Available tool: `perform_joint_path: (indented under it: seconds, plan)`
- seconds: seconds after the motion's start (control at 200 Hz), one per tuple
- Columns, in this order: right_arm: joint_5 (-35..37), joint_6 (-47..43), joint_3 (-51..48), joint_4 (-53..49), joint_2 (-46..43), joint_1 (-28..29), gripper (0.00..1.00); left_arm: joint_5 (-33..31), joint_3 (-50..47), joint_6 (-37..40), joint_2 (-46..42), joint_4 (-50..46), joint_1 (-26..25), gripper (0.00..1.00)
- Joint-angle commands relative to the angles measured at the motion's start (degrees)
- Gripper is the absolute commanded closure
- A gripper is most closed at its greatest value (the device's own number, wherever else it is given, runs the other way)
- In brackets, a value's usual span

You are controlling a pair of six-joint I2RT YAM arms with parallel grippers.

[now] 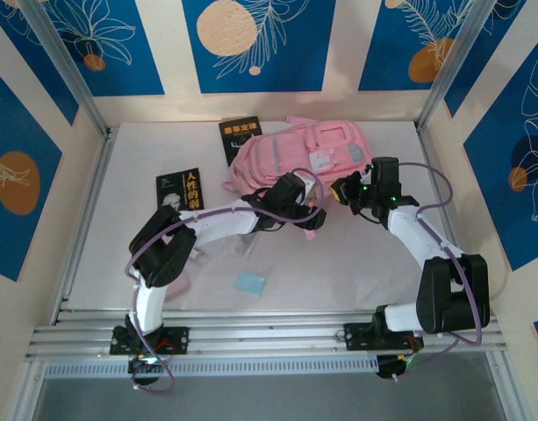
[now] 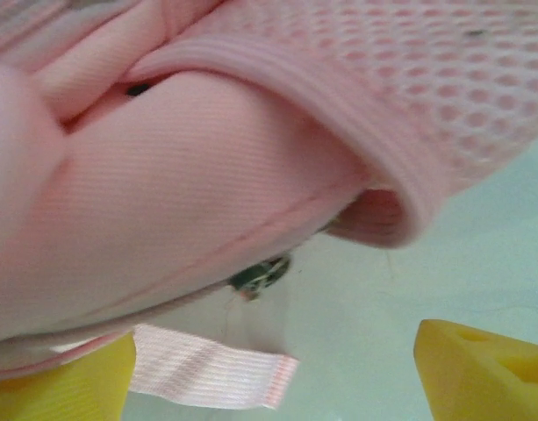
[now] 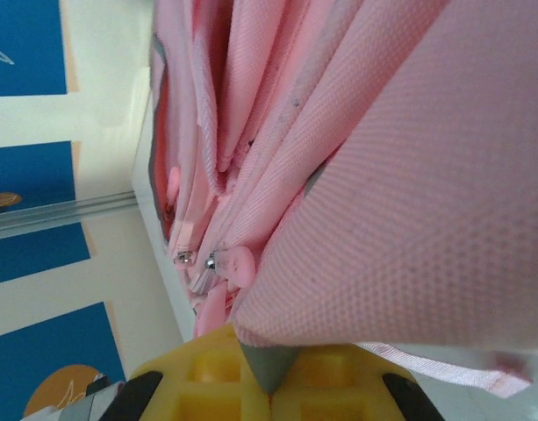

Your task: Pack books, pencil case, and school supplies into a backpack

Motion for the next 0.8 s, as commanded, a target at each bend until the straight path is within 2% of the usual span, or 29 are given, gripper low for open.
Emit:
perform_joint_path:
  seconds: [0.0, 0.185, 0.54, 0.73, 0.795]
  plan:
    - [-6.17, -0.4, 1.89, -0.28, -0.82, 1.27, 1.0, 2.11, 3.92, -0.81, -2.07, -0.19, 0.54, 0.21]
    - [-7.47, 1.43, 0.97, 1.68, -1.11, 1.55, 1.0, -0.57, 6.55, 1.38, 1.41, -0.97, 1.16, 0.29]
    - [-9.55, 2.5, 1.41, 2.77, -0.88, 2.02, 1.0, -6.81, 4.46, 3.76, 3.31, 6.16, 1.78, 0.48]
    - [-9.95, 3.14, 0.02, 3.19, -1.16, 1.48, 1.0, -7.68, 2.57, 3.14, 3.41, 11.46, 1.78, 0.64]
    - [-10.12, 2.98, -0.28, 3.07, -1.28, 1.1, 1.0, -8.39, 2.03, 3.27, 3.41, 11.98, 1.78, 0.75]
